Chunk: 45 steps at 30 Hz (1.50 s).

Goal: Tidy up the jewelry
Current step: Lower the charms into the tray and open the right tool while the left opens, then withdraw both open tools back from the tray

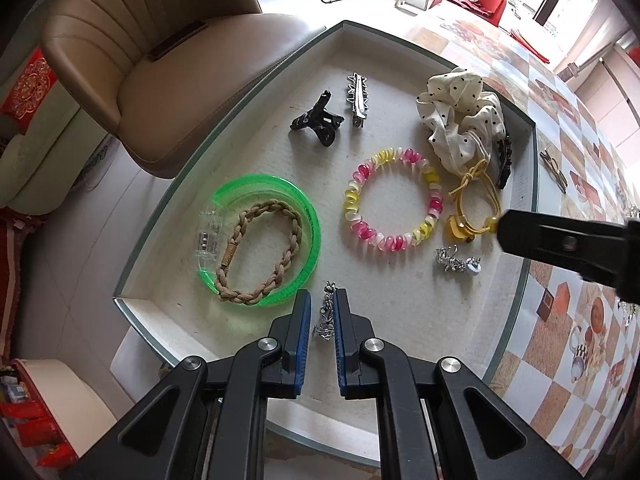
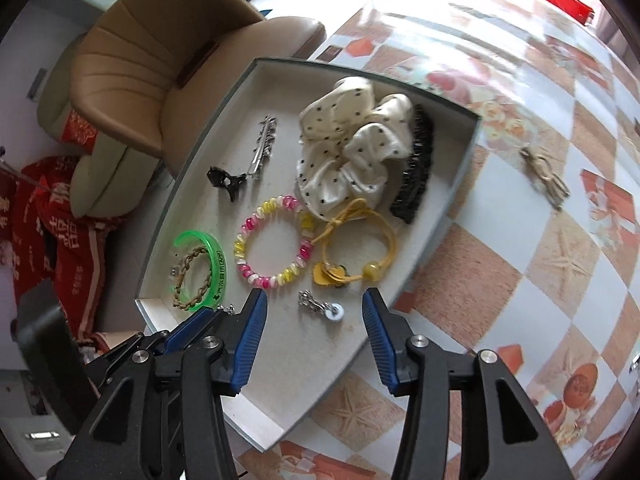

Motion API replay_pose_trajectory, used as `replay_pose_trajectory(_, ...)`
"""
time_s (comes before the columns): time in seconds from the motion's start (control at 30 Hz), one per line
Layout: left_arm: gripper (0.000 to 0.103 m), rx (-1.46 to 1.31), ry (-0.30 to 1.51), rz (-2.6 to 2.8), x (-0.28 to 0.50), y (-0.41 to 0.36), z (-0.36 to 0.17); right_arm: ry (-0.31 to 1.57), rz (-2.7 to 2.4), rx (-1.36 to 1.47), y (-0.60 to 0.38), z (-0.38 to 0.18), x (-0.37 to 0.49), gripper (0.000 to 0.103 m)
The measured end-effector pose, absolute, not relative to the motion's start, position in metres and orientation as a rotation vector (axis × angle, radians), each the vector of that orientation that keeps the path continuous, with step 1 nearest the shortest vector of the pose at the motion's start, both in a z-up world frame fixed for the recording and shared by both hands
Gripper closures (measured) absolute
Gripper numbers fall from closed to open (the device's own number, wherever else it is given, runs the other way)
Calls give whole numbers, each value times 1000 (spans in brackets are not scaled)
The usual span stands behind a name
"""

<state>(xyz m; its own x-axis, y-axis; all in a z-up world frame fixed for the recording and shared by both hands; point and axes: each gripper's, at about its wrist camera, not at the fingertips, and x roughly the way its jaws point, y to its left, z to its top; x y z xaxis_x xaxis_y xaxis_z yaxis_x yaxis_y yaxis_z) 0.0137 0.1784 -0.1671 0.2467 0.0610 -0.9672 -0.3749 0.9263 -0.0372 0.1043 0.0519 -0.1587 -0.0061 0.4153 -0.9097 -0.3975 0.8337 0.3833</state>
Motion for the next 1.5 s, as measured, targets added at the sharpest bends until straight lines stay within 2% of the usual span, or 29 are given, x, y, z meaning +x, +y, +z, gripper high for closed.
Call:
replay_pose_trajectory(0.6, 88, -275, 1277, 320, 19, 179, -160, 1452, 588, 41, 24, -151, 95, 49)
replay_pose_trajectory(0.63, 66, -275, 1278, 323, 19, 179, -160, 1451, 584, 40, 23, -151, 94, 49)
replay_pose_trajectory(0.67, 16, -278, 1277, 333, 18, 180, -159, 1451, 581, 40, 23, -151, 94, 49)
replay_pose_trajectory(0.7, 2, -275, 1264, 356, 16, 182, -156, 1450, 577, 41, 22, -151, 94, 49)
replay_pose_trajectory(0.73, 0, -266, 1235, 385, 14, 184, -152, 1449, 573, 44, 22, -151, 94, 49)
replay_pose_trajectory(1.17, 0, -242, 1251, 383, 12, 184, -140, 1463, 550, 54, 14, -148, 91, 49)
replay_pose_trajectory(1.5, 0, -230, 1280, 422, -2, 182, -127, 1474, 553, 36, 16, -139, 83, 23)
